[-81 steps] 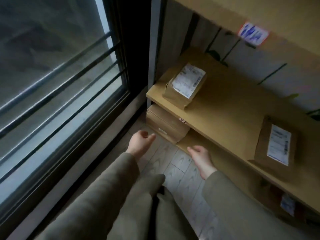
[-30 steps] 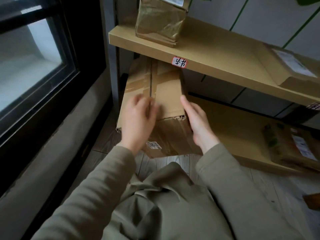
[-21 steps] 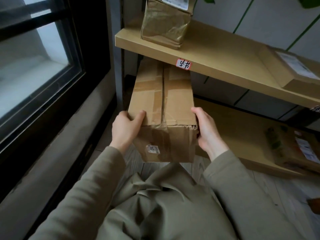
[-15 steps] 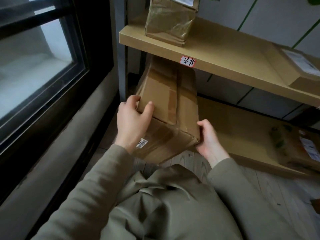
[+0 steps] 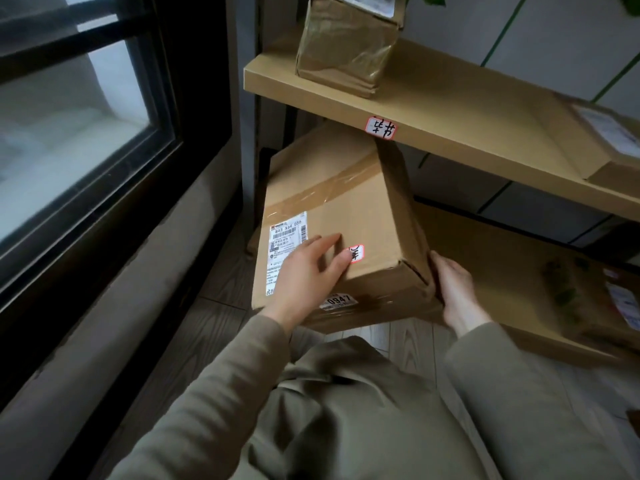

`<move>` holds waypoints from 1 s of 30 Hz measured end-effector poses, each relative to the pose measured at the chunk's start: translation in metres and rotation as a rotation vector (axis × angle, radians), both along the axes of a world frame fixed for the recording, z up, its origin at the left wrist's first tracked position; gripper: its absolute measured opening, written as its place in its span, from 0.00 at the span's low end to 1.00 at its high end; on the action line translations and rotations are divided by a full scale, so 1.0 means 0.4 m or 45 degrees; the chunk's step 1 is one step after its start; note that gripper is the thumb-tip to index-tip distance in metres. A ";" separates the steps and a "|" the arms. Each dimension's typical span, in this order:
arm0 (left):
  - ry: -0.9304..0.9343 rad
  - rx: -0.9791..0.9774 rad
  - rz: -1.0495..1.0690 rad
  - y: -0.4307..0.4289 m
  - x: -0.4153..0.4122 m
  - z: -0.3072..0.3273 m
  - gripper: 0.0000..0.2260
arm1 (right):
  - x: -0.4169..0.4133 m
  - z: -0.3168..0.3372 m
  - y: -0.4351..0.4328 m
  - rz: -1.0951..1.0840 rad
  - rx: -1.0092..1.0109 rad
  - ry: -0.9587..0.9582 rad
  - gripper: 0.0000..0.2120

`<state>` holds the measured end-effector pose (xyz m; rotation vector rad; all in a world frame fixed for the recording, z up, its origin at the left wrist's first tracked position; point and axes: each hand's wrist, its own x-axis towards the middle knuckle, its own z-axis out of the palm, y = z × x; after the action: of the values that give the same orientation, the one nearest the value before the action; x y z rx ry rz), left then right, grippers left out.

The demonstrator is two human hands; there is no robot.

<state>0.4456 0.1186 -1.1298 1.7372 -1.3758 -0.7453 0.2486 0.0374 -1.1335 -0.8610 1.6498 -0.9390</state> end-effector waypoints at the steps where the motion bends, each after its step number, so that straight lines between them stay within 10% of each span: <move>1: 0.018 -0.007 -0.016 0.001 -0.003 -0.011 0.19 | -0.002 -0.004 -0.001 -0.002 -0.016 -0.020 0.19; 7: -0.089 0.224 0.310 -0.007 0.029 -0.066 0.30 | -0.024 -0.030 -0.004 -0.061 -0.029 0.004 0.15; 11: 0.327 0.425 0.409 -0.004 0.070 -0.099 0.36 | -0.036 -0.050 -0.011 -0.111 -0.017 -0.073 0.11; 30: 0.567 -0.134 0.544 -0.140 0.107 -0.096 0.25 | 0.078 -0.108 -0.140 -0.129 0.179 -0.566 0.18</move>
<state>0.4882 0.0625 -1.1684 1.5841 -0.7016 -0.7423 0.2797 -0.0185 -1.1769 -0.4362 1.3611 -0.9882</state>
